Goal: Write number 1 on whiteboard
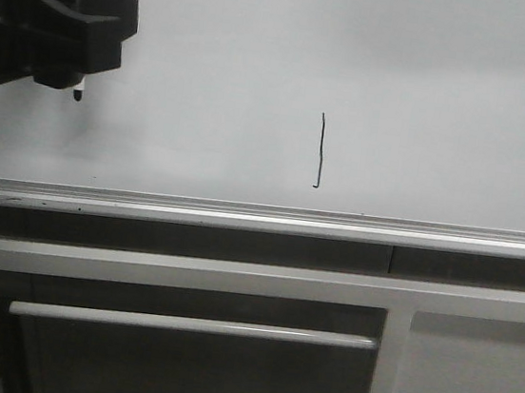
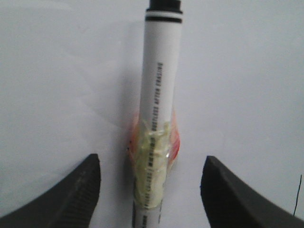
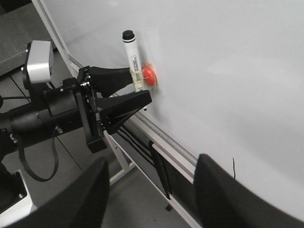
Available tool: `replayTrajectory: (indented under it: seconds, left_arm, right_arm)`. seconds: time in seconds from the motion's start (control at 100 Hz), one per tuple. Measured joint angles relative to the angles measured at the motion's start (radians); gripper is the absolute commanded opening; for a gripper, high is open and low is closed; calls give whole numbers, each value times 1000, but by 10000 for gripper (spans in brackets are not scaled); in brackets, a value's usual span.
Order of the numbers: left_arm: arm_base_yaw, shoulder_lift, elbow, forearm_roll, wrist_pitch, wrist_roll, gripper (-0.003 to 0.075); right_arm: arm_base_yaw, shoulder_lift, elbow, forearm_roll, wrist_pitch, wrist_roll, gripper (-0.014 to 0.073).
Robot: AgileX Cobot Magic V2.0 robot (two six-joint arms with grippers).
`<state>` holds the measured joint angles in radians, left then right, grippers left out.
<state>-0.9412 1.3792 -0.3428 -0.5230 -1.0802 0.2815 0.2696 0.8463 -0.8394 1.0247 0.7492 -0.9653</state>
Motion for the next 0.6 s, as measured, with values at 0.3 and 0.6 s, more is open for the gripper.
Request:
replayTrajectory:
  seconds: [0.3,0.6]
  left_arm:
    - [-93,-99,56,-19,-3,0,424]
    - [-96,-276,85,-63,3,30,419]
  right_arm:
    - [0,0,0,0,5,0,363]
    - [0,0,2,0,5,-2,363]
